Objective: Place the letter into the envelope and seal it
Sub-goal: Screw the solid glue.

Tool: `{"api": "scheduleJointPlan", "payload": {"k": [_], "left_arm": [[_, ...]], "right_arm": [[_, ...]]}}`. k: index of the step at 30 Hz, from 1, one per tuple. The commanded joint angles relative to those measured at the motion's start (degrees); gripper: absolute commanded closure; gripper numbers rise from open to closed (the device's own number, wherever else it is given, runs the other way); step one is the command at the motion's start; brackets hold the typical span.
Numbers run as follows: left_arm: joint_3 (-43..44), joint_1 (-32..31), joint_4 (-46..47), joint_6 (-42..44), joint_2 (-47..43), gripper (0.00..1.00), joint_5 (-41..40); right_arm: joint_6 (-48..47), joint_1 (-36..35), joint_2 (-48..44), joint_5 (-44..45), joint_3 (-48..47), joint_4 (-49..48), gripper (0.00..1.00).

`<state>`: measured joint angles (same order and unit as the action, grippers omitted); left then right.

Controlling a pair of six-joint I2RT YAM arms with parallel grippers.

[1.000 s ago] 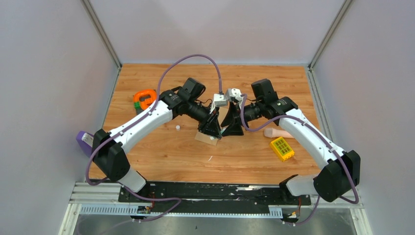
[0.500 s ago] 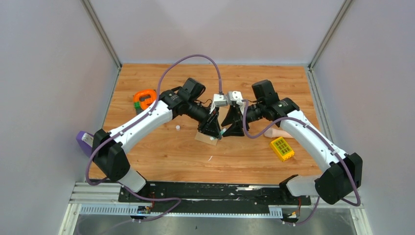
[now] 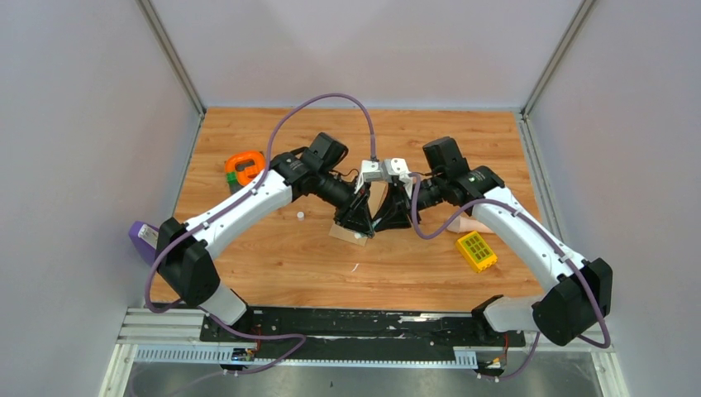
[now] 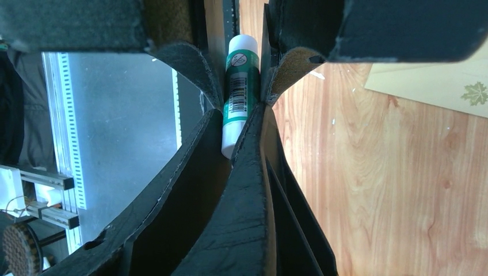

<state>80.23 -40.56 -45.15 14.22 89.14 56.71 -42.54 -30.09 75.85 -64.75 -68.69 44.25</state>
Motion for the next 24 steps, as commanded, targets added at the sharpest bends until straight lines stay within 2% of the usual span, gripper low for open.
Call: {"api": "scheduleJointPlan", "payload": {"k": [1, 2, 3, 5, 8, 9, 11, 21, 23, 24], "left_arm": [[0.3, 0.0, 2.7, 0.2, -1.1, 0.76, -0.1], [0.3, 0.0, 2.7, 0.4, -1.3, 0.71, -0.2], [0.1, 0.0, 2.8, 0.5, -1.4, 0.57, -0.6], [0.5, 0.0, 2.7, 0.8, -1.7, 0.39, -1.4], [1.1, 0.3, 1.9, 1.7, -2.1, 0.23, -2.7], [1.3, 0.5, 1.7, 1.8, -2.3, 0.13, -3.2], [1.4, 1.1, 1.8, 1.7, -3.0, 0.02, -4.2], [1.8, 9.5, 3.0, 0.3, -8.2, 0.00, -10.2], [1.6, 11.0, 2.9, 1.5, -9.2, 0.00, -14.4], [1.1, 11.2, 2.5, 2.1, -9.4, 0.00, -19.9]], "right_arm": [[-2.0, -0.7, -0.6, -3.5, -2.3, 3.9, 1.00], [-2.4, -0.7, -0.7, -3.5, -2.4, 4.4, 1.00], [-2.5, -0.7, -0.9, -3.4, -2.3, 4.8, 1.00], [-2.5, -0.7, -1.3, -3.2, -2.1, 5.2, 1.00], [-2.3, -0.7, -2.0, -2.5, -1.5, 5.5, 1.00], [-2.3, -0.7, -2.3, -2.2, -1.2, 5.4, 1.00], [-2.3, -0.6, -2.7, -1.1, -0.5, 5.3, 1.00], [1.5, 2.2, -3.5, 3.0, 0.8, 3.7, 1.00], [3.2, 3.1, -3.9, 4.0, 1.5, 2.2, 1.00], [4.0, 3.5, -4.1, 4.6, 2.0, 1.4, 1.00]]}}
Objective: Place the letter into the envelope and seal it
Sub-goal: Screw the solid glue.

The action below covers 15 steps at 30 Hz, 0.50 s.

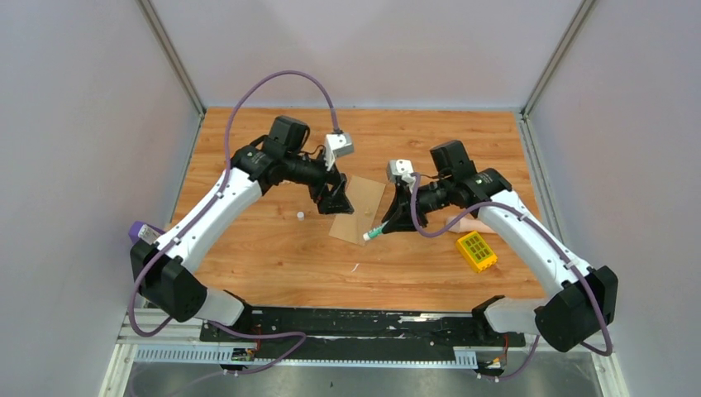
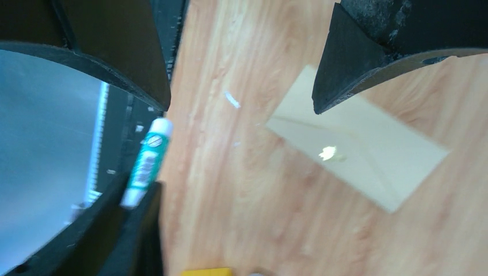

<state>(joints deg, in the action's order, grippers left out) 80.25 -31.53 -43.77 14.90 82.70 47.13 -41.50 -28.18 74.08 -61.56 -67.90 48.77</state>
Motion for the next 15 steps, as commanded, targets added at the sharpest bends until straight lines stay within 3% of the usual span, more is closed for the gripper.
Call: {"api": "scheduleJointPlan", "payload": {"k": [1, 4, 9, 15], "left_arm": [[0.8, 2.4, 0.7, 3.3, -2.7, 0.00, -13.1], [-2.6, 2.5, -0.9, 6.7, -0.1, 0.00, -28.7], [-11.6, 2.7, 2.2, 9.0, 1.9, 0.00, -44.6], [-17.5, 2.7, 5.1, 9.2, 4.0, 0.02, -53.1]], "right_arm": [[3.8, 2.2, -2.6, 1.9, 1.7, -4.0, 1.00], [6.5, 4.4, -3.8, 3.2, 3.8, -7.2, 1.00], [9.7, 8.8, -7.0, 3.5, 7.5, -12.2, 1.00], [10.3, 12.0, -9.9, 3.3, 9.2, -14.1, 1.00]]}}
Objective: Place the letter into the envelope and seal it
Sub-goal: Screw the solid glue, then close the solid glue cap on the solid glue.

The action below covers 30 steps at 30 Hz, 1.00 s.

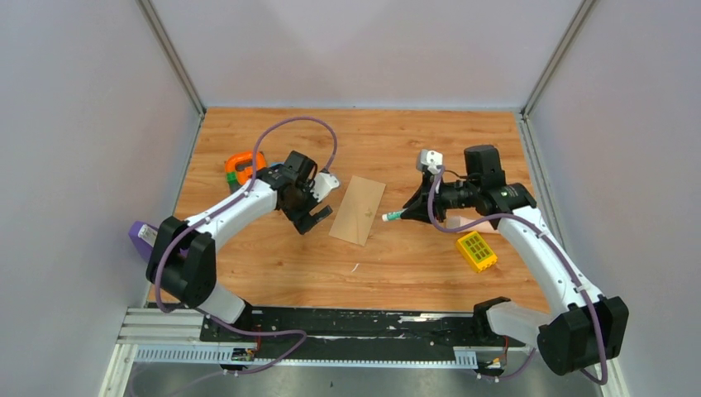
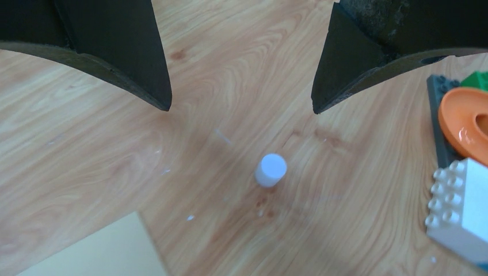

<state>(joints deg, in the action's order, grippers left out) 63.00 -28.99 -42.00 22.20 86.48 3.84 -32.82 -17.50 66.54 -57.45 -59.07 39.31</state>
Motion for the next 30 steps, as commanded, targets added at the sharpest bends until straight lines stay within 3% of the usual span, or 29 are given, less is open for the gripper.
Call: {"api": "scheduleJointPlan", "payload": {"k": [1, 9, 13, 30], "left_arm": [[-0.7, 0.2, 3.5, 1.9, 0.8, 0.03, -10.3], [-2.5, 0.2, 7.8, 2.5, 3.7, 0.15, -10.4], [-1.7, 0.6, 8.9, 2.6, 6.5, 0.27, -8.6], [0.0, 2.6, 11.5, 1.4, 12.9, 0.47, -4.2]], "right_arm": [[1.7, 1.4, -2.5, -0.9, 0.5, -4.7, 1.00], [1.8, 1.6, -2.7, -1.8, 0.9, -4.7, 1.00], [1.7, 1.6, -3.1, -1.9, 1.2, -4.8, 1.00], [1.2, 1.7, -3.2, -3.1, 2.0, -4.7, 1.00]]}}
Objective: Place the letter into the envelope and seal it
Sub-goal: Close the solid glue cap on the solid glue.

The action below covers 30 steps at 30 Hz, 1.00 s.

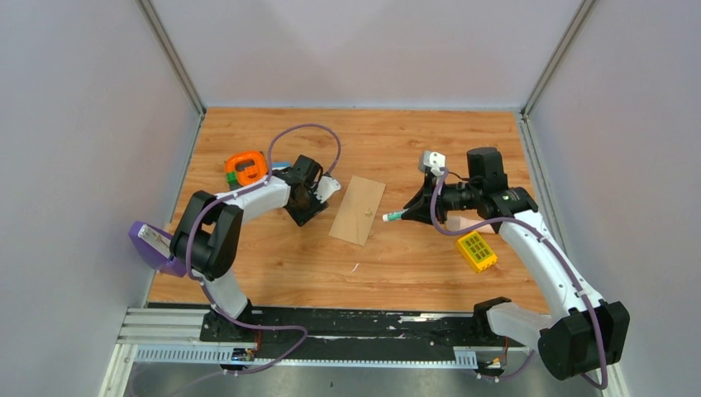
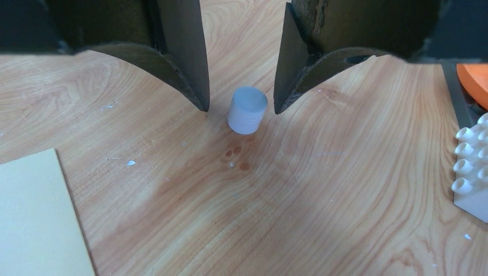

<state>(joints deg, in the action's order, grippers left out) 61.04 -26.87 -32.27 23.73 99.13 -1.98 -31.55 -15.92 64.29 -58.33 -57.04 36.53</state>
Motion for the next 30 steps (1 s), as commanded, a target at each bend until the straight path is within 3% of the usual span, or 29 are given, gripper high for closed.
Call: {"api": "scheduleJointPlan", "payload": {"k": [1, 11, 15, 19, 22, 30], "left_arm": [[2.1, 0.5, 1.7, -0.2, 0.4, 0.48, 1.6], [2.5, 1.3, 1.1, -0.1, 1.1, 0.64, 2.9], [2.8, 1.7, 0.5, -0.3, 0.8, 0.77, 3.4], [4.8, 2.2, -1.1, -1.3, -0.3, 0.79, 5.9], [8.5, 2.6, -2.9, -2.5, -3.0, 0.79, 11.5], [22.3, 3.7, -5.0, -7.8, -11.1, 0.84, 36.1]], "right_arm": [[-0.1, 0.2, -0.9, -2.4, -0.1, -2.0, 1.00], [-0.1, 0.1, -0.8, -2.7, 0.0, -2.0, 1.00], [-0.1, 0.2, -0.6, -3.1, 0.1, -2.0, 1.00], [0.7, 0.1, 0.4, -3.8, -0.4, -2.0, 1.00], [2.7, 0.1, 1.7, -4.5, -1.5, -2.8, 1.00], [13.4, 1.3, 5.1, -5.4, -4.8, -10.9, 1.00]]}}
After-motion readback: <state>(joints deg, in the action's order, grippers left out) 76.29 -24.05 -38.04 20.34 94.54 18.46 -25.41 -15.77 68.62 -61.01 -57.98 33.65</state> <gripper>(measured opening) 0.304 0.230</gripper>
